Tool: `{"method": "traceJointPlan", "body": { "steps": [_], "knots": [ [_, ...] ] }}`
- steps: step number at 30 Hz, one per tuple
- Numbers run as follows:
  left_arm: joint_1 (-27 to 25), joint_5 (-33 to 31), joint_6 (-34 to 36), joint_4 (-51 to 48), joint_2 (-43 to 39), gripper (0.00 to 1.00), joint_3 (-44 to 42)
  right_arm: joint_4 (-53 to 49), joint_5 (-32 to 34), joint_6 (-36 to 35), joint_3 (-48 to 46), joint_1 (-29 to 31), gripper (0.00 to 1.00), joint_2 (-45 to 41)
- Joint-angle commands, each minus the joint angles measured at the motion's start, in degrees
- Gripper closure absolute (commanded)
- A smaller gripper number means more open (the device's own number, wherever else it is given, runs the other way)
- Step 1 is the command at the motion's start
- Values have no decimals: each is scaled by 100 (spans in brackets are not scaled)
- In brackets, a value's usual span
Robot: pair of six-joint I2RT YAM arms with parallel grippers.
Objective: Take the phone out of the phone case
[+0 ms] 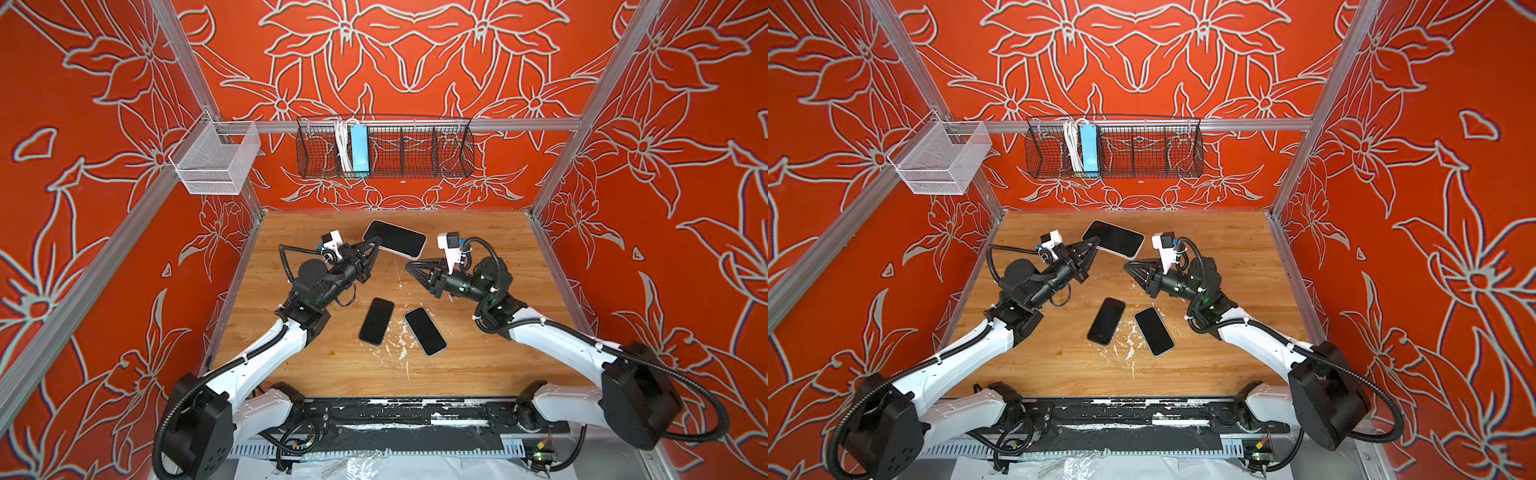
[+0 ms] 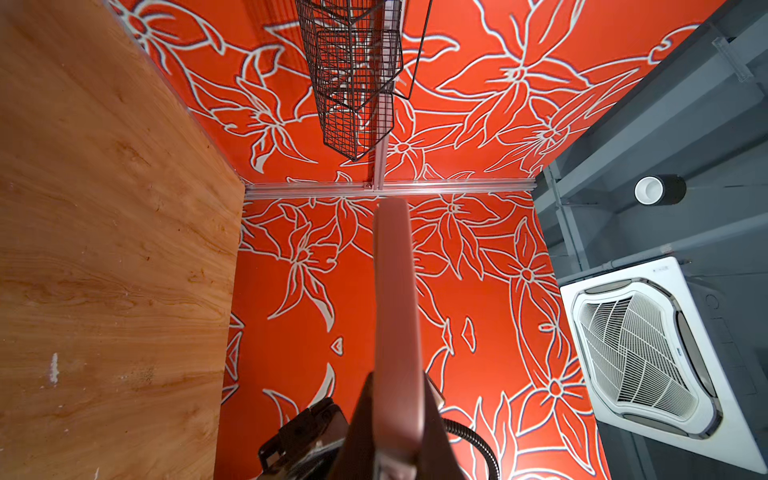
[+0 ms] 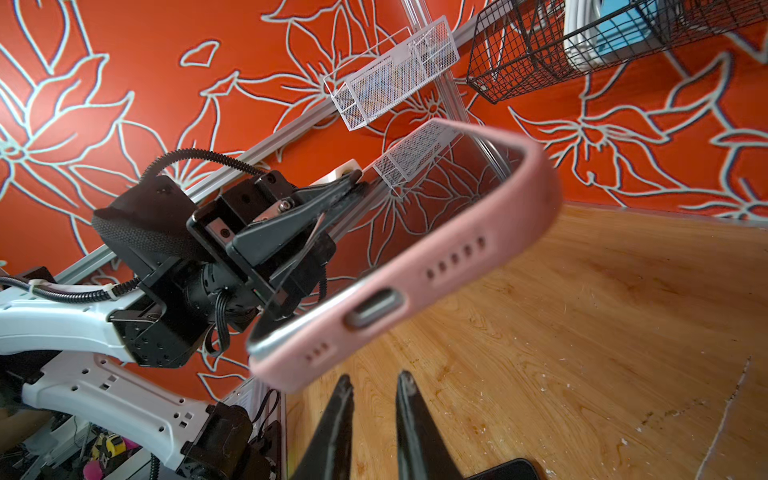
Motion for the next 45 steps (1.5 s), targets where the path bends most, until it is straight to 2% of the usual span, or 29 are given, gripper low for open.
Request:
{"method": "traceJointPlan", "body": {
  "steps": [1,3,7,16,45],
  "knots": [
    [-19,-37,1,490,-174,100,187,193,-160,116,-12,-26,74,-154],
    [-20,-37,9,524,-143,100,170,219,-371,247,-55,-60,68,-244],
    [-19,-48,44,560,-112,100,147,414,-613,530,-156,-134,65,-426],
    [-19,-15,51,578,-84,100,146,649,-592,955,-176,-377,68,-709],
    [-19,51,72,617,-73,100,147,961,-477,1235,179,-456,72,-197]
  ]
}}
